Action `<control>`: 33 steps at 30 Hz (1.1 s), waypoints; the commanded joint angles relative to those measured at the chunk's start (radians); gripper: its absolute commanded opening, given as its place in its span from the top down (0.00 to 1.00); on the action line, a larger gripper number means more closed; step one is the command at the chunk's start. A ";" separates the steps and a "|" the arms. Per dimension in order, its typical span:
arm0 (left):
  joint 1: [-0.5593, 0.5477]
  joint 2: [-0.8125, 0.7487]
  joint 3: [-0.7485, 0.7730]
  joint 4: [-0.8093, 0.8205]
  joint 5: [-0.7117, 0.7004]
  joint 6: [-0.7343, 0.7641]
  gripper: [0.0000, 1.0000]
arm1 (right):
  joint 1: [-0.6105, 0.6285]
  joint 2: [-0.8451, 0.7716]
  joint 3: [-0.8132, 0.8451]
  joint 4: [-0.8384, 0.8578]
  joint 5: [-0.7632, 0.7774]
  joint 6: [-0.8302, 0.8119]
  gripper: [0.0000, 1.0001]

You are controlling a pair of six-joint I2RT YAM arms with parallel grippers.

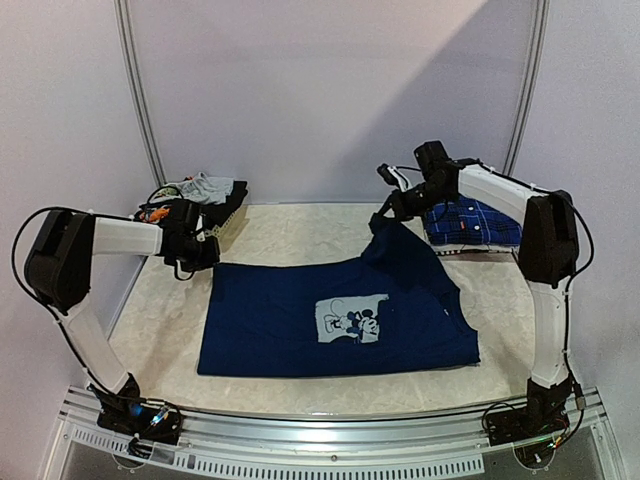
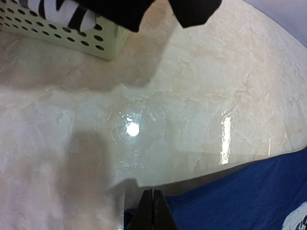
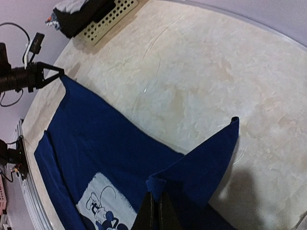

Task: Fold and stack the mixed laundry pile
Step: Fold the 1/3-folded T-shirt at the center of the board.

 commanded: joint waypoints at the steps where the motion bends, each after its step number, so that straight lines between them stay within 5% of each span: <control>1: -0.009 -0.059 -0.056 0.028 0.002 0.009 1.00 | 0.048 -0.116 -0.118 -0.041 0.045 -0.094 0.98; 16: -0.019 -0.167 -0.200 0.060 -0.007 0.011 1.00 | 0.060 -0.530 -0.597 0.098 0.157 -0.053 0.98; 33: -0.053 -0.291 -0.312 0.036 -0.051 -0.011 1.00 | 0.063 -0.729 -0.785 0.095 0.265 -0.009 0.98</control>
